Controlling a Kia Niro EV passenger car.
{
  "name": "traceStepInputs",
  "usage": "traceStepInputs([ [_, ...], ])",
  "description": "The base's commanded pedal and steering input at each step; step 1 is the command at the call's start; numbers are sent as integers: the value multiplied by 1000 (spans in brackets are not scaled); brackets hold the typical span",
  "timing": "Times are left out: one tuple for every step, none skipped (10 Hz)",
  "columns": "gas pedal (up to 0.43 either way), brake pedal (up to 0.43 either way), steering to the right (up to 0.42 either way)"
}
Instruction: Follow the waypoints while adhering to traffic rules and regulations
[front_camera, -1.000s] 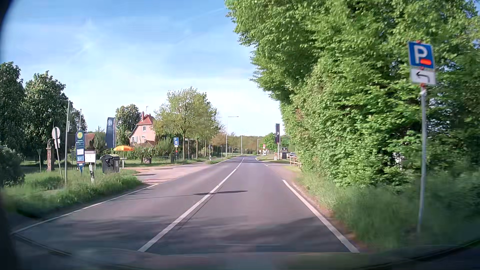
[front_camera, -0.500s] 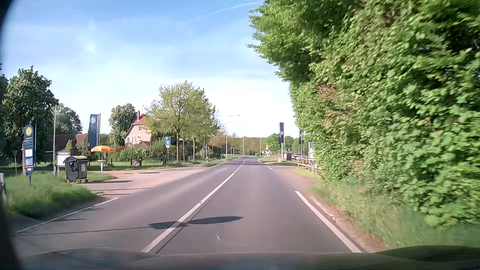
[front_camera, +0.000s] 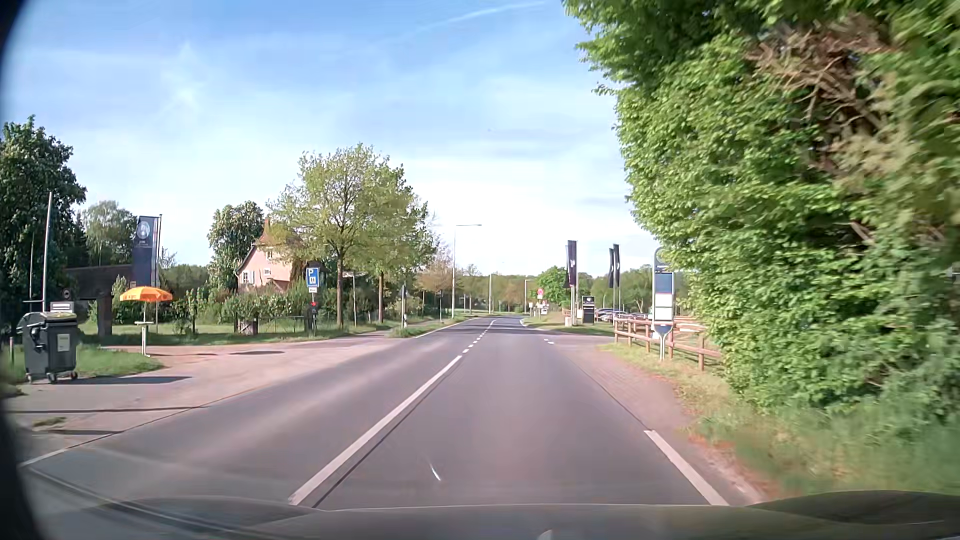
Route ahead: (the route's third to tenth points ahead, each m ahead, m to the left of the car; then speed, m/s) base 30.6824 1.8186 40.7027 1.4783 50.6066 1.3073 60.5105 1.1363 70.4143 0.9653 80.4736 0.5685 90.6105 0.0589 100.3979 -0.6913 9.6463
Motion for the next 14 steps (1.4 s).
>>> traceStepInputs([
  [0, 0, -8],
  [0, 0, -8],
  [0, 0, -8],
  [8, 0, -7],
  [20, 0, -5],
  [28, 0, -5],
  [28, 0, -5],
  [39, 0, -4],
  [39, 0, -4],
  [39, 0, -4],
  [39, 0, -5],
  [39, 0, -5],
  [39, 0, -4],
  [39, 0, -4],
])
